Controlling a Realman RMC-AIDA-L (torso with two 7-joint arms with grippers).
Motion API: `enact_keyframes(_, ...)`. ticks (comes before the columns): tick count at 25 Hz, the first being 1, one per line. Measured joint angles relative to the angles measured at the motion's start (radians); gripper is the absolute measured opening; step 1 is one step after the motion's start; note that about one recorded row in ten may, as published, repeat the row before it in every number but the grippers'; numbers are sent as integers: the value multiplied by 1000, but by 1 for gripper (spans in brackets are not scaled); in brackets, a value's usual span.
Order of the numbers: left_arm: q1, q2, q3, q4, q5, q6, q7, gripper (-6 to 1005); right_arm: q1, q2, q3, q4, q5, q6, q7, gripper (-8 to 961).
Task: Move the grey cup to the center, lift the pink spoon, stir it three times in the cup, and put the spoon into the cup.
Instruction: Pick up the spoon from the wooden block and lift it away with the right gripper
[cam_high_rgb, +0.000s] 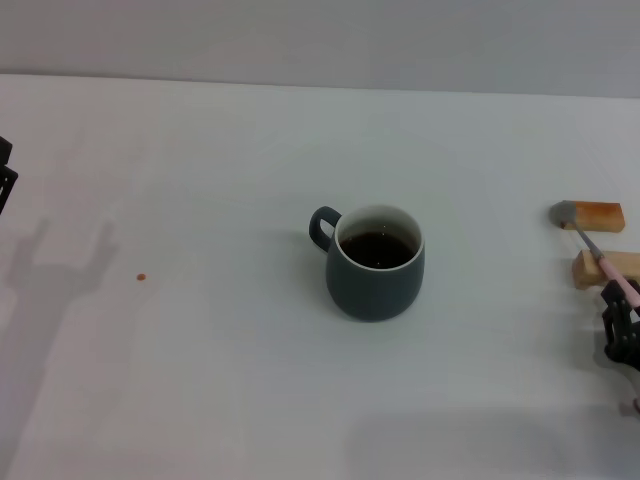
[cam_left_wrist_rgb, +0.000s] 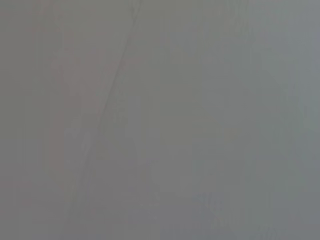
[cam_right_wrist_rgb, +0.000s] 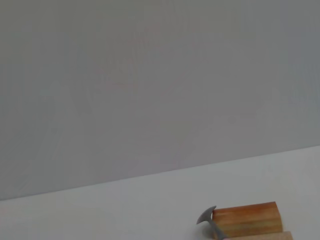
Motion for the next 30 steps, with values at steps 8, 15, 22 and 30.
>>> enact_keyframes(8,0,0,4,0,0,-8,0,846,2,1,3,0,-1,-2,0,137)
enact_keyframes(15,0,0,4,-2,0,-15,0,846,-1,2,21,0,-6,-6,0,132)
enact_keyframes(22,0,0,5,-5,0,-20,0,846,-2,2,22,0,-6,-7,0,128)
enact_keyframes(30,0,0,5,-7,0,-22,0,846,-1,2,22,0,-5,-7,0,119)
